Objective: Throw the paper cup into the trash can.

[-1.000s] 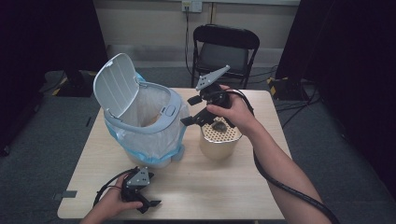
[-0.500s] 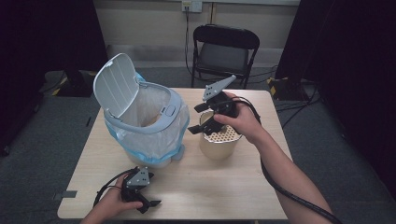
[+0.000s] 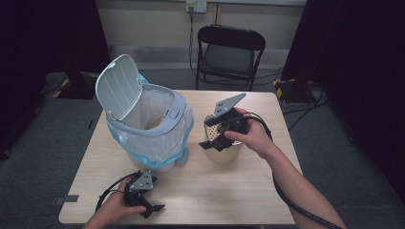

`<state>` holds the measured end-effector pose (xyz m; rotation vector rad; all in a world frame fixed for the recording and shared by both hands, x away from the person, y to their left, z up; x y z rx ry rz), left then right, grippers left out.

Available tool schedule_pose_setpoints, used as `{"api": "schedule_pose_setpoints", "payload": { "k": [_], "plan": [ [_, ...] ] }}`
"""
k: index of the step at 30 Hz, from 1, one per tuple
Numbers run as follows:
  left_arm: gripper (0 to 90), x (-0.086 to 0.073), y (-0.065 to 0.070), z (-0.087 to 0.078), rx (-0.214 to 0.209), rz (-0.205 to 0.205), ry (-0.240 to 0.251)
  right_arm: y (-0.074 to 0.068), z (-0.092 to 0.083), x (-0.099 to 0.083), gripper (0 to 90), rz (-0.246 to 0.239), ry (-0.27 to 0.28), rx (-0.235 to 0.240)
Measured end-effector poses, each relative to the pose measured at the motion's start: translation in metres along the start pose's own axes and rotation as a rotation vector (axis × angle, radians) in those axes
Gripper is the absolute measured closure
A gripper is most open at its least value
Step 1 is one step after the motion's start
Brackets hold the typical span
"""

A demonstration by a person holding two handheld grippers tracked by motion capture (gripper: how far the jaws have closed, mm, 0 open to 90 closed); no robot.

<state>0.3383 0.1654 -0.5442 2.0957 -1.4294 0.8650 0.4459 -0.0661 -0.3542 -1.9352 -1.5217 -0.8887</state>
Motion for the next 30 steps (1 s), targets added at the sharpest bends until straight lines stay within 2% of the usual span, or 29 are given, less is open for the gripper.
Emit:
{"api": "schedule_pose_setpoints", "payload": {
  "k": [9,16,18,19,20,23,30],
  "plan": [
    [0.0,0.0,0.001,0.0,-0.004,-0.008,-0.004,-0.008,0.008,-0.032,14.7,0.02,-0.011,0.016],
    [0.0,0.0,0.001,0.0,-0.004,-0.009,-0.004,-0.014,0.018,-0.056,14.7,0.023,-0.027,0.002],
    [0.0,0.0,0.001,0.0,-0.004,-0.008,-0.004,-0.016,0.019,-0.059,14.7,0.024,-0.024,0.002],
    [0.0,0.0,0.001,0.0,-0.004,-0.008,-0.004,-0.018,0.019,-0.06,14.7,0.028,-0.002,0.0],
    [0.0,0.0,0.001,0.0,-0.004,-0.008,-0.004,-0.021,0.02,-0.062,15.0,0.037,0.002,0.013],
    [0.0,0.0,0.001,0.0,-0.004,-0.008,-0.004,-0.024,0.022,-0.066,14.7,0.015,-0.001,-0.003],
    [0.0,0.0,0.001,0.0,-0.003,-0.01,-0.003,-0.039,0.025,-0.08,14.8,0.017,-0.024,0.044]
  ]
}}
Point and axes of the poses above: each handheld gripper's, and its own axes: z roughly forward along the jaws, x roughly out of its top, y roughly to its right, the point moved 6 cm from there along z, roughly forward along the jaws, and after that the axes turned 1 degree about -x, right-handed, at the moved point
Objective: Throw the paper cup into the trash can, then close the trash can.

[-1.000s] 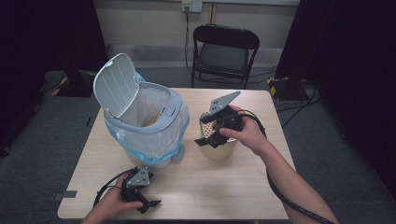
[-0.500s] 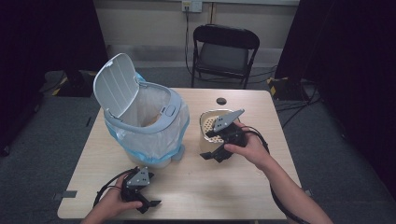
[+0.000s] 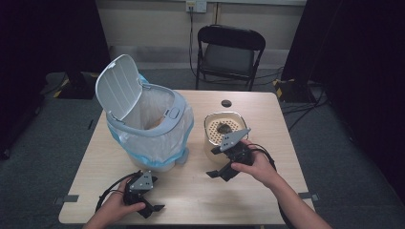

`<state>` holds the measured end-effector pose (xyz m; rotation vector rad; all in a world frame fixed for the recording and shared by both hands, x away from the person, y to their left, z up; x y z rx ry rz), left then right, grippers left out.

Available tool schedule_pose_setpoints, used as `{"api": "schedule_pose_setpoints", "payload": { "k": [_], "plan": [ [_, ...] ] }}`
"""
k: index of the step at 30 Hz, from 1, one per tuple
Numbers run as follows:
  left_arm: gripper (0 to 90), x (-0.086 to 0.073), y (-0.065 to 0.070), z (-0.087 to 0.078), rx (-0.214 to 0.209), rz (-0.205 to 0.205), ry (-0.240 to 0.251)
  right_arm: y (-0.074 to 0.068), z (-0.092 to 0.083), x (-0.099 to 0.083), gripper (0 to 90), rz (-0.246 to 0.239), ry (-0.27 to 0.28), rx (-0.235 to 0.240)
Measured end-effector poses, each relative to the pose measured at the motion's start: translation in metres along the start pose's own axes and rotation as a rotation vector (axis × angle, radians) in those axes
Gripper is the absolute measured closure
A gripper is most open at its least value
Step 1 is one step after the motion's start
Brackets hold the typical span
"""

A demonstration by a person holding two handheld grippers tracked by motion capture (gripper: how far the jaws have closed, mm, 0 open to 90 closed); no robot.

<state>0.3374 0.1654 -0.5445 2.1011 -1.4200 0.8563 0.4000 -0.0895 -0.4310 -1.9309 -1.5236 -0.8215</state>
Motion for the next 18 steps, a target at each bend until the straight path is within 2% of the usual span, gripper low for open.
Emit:
{"api": "schedule_pose_setpoints", "payload": {
  "k": [6,10,13,18],
  "plan": [
    [0.0,0.0,0.0,0.0,0.003,-0.004,0.005,-0.011,0.005,-0.018,14.7,0.013,-0.006,0.03],
    [0.0,0.0,0.0,0.0,0.0,-0.004,0.01,-0.019,0.016,-0.041,14.8,0.023,-0.036,0.036],
    [0.0,0.0,0.0,0.0,-0.002,-0.006,0.009,-0.023,0.026,-0.059,14.8,0.035,-0.051,0.029],
    [0.0,0.0,0.0,0.0,0.0,-0.003,0.013,-0.026,0.042,-0.081,14.9,0.022,-0.074,-0.008]
  ]
}}
Point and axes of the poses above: each handheld gripper's, and its own axes: z roughly forward along the jaws, x roughly out of its top, y roughly to its right, the point moved 6 cm from there along z, roughly forward along the jaws, and after that the axes turned 1 degree about -x, right-handed, at the moved point
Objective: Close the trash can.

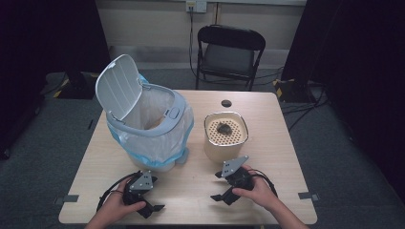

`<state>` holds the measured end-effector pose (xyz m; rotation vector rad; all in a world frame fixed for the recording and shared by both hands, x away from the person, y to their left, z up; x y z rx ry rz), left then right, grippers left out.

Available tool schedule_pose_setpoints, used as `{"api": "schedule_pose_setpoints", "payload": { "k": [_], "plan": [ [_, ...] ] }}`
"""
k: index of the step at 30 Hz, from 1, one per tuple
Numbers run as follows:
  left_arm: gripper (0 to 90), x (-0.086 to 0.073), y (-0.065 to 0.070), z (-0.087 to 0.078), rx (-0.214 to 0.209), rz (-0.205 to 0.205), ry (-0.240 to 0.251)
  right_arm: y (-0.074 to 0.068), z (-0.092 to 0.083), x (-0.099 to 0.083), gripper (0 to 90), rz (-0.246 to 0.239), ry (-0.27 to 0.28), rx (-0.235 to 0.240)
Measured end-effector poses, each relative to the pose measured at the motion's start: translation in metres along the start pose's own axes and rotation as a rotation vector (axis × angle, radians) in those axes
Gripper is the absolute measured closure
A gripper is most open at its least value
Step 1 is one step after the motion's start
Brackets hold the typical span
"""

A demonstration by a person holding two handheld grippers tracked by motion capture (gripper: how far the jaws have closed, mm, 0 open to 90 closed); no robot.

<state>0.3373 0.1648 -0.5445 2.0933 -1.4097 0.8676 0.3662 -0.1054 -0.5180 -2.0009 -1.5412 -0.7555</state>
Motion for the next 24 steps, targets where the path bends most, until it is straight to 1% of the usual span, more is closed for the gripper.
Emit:
{"api": "schedule_pose_setpoints", "payload": {
  "k": [2,4,5,6,7,9,11,12,13,14,15,16,18,19,21,22,24],
  "plan": [
    [0.0,0.0,0.0,-0.001,-0.002,-0.003,-0.003,-0.001,0.007,-0.006,15.0,-0.013,-0.012,-0.016],
    [0.0,0.0,0.0,0.0,-0.001,-0.01,0.006,0.0,0.01,-0.008,15.0,-0.012,-0.013,-0.025],
    [0.0,0.0,0.0,-0.001,-0.002,-0.01,0.001,0.0,0.012,-0.009,15.0,-0.013,-0.011,-0.028],
    [0.0,-0.001,0.0,-0.001,-0.003,-0.022,0.005,0.0,0.013,-0.011,15.0,-0.01,-0.013,-0.036],
    [0.0,-0.001,0.0,-0.002,-0.006,-0.026,0.005,0.001,0.015,-0.012,14.6,-0.018,-0.007,-0.045],
    [0.2,-0.002,-0.002,-0.004,-0.02,-0.051,0.022,0.002,0.016,-0.013,14.5,-0.024,0.007,-0.06],
    [5.1,-0.002,-0.004,-0.007,-0.011,-0.061,0.027,0.003,0.016,-0.014,14.4,-0.007,0.038,-0.057],
    [9.0,-0.003,-0.005,-0.01,-0.006,-0.07,0.023,0.003,0.016,-0.015,14.4,-0.007,0.047,-0.061],
    [14.0,-0.002,-0.007,-0.012,-0.002,-0.089,0.029,0.003,0.016,-0.015,14.4,-0.01,0.053,-0.065],
    [17.8,-0.003,-0.008,-0.014,-0.007,-0.105,0.023,0.002,0.016,-0.016,14.0,-0.017,0.06,-0.074],
    [15.9,-0.004,-0.009,-0.016,-0.01,-0.112,0.011,0.002,0.016,-0.017,14.0,-0.014,0.06,-0.075],
    [15.0,-0.004,-0.009,-0.016,-0.01,-0.112,0.011,0.002,0.016,-0.017,14.0,-0.014,0.06,-0.075],
    [15.6,-0.007,-0.011,-0.021,-0.021,-0.129,0.012,0.002,0.016,-0.017,14.0,-0.013,0.06,-0.077],
    [15.8,-0.008,-0.012,-0.023,-0.018,-0.136,-0.002,0.002,0.016,-0.017,14.0,-0.013,0.06,-0.077],
    [15.8,-0.009,-0.012,-0.026,-0.03,-0.159,-0.003,0.002,0.016,-0.017,14.0,-0.013,0.06,-0.077],
    [15.9,-0.009,-0.012,-0.028,-0.033,-0.157,-0.012,0.002,0.016,-0.017,13.9,-0.012,0.059,-0.078],
    [16.0,-0.009,-0.013,-0.031,-0.035,-0.171,-0.02,0.002,0.016,-0.017,14.0,-0.011,0.059,-0.08]
  ]
}}
Point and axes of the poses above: each handheld gripper's, and its own axes: z roughly forward along the jaws, x roughly out of its top, y roughly to its right, the point moved 6 cm from there along z, roughly forward along the jaws, and after that the axes turned 1 degree about -x, right-handed, at the moved point
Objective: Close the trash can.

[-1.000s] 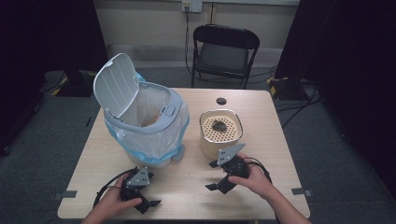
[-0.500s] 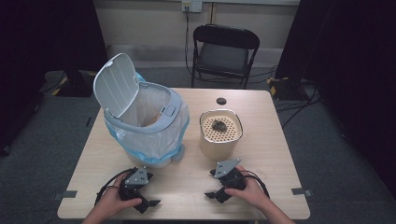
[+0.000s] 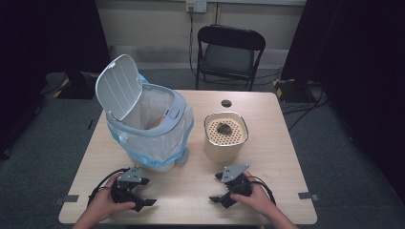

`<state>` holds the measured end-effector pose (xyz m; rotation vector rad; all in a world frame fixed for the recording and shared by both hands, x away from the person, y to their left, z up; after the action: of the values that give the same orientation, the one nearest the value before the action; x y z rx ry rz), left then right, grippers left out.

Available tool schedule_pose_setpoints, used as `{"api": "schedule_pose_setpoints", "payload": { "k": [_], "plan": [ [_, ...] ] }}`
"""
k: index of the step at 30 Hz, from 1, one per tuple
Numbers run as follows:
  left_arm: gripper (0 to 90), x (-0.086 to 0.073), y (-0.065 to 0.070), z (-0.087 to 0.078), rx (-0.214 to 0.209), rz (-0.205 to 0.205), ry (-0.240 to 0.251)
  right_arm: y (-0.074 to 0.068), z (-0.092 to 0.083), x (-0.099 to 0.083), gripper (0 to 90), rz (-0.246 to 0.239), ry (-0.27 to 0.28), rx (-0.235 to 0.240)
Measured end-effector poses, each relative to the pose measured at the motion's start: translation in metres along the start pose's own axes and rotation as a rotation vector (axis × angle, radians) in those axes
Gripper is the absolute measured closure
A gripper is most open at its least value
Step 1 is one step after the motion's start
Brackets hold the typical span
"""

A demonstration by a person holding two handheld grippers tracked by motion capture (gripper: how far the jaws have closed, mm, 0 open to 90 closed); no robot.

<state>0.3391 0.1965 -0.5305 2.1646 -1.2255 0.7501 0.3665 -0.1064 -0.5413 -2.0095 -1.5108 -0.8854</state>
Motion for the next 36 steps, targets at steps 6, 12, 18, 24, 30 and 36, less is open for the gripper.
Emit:
{"api": "schedule_pose_setpoints", "payload": {
  "k": [6,12,18,24,30,36],
  "plan": [
    [16.5,-0.001,0.003,-0.021,0.002,-0.037,0.011,0.0,0.0,0.0,13.8,0.001,0.0,0.001],
    [22.5,-0.001,-0.001,-0.059,0.019,-0.074,0.051,0.0,0.0,0.0,13.8,0.0,0.0,0.001],
    [28.9,0.005,-0.008,-0.091,0.048,-0.094,0.078,0.0,0.0,0.0,13.8,0.001,0.0,0.001],
    [34.2,0.01,-0.01,-0.108,0.046,-0.094,0.06,0.0,0.0,0.0,13.8,0.0,0.0,0.001],
    [35.8,0.019,-0.011,-0.123,0.056,-0.104,0.043,0.0,0.0,0.0,13.8,0.0,0.0,0.0],
    [36.6,0.027,-0.016,-0.143,0.078,-0.12,0.032,0.0,0.0,0.0,13.8,0.0,0.0,0.001]
  ]
}}
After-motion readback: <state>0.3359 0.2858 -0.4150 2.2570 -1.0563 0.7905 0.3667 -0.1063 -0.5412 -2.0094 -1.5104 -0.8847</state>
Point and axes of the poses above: each handheld gripper's, and its own axes: z roughly forward along the jaws, x roughly out of its top, y roughly to its right, the point moved 6 cm from there along z, roughly forward along the jaws, and after that the axes turned 1 degree about -x, right-handed, at the moved point
